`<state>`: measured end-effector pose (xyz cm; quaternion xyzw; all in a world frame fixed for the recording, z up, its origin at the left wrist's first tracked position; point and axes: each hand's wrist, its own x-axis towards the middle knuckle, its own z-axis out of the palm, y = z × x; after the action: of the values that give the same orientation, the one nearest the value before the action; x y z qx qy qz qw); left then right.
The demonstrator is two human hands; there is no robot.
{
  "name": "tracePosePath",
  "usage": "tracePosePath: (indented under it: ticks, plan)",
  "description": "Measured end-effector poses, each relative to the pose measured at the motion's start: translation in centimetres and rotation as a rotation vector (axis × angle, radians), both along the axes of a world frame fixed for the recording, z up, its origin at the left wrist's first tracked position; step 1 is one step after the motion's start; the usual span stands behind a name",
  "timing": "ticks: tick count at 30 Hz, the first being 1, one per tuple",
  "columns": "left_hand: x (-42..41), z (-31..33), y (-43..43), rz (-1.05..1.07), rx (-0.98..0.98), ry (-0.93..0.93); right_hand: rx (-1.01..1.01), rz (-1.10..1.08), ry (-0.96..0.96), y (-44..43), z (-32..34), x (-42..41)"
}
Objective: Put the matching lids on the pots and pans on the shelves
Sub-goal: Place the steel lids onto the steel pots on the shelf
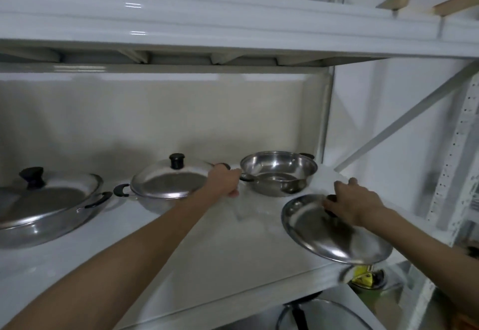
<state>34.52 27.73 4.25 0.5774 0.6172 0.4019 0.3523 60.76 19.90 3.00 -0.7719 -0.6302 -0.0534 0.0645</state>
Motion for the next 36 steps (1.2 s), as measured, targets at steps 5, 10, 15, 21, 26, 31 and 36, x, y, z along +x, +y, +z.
tracePosePath:
  ticks: [5, 10, 15, 21, 26, 31, 36]
  plan:
    - [4.6, -2.4, 4.1, 0.112, -0.118, -0.189, 0.003, 0.127, -0.034, 1.8, -2.0, 2.3]
    - [5.6, -3.4, 7.2, 0.164, -0.152, -0.309, 0.066, 0.237, 0.026, 2.9, -2.8, 3.6]
    - [5.9, -3.7, 8.3, 0.181, -0.144, -0.201, 0.121, 0.255, 0.1, 2.4, -2.5, 5.4]
    - [6.1, -3.2, 8.1, 0.147, -0.188, -0.21, 0.226, 0.202, 0.087, 0.4, 2.0, 7.8]
    - [6.0, -3.3, 7.1, 0.137, -0.171, -0.221, 0.293, 0.224, 0.141, 3.7, 5.8, 7.1]
    - [5.5, -3.4, 6.6, 0.109, -0.196, -0.162, 0.247, 0.28, 0.14, 10.5, 6.2, 3.5]
    - [4.6, -3.7, 7.6, 0.111, -0.267, -0.012, 0.202, 0.344, 0.156, 15.0, 5.2, -0.1]
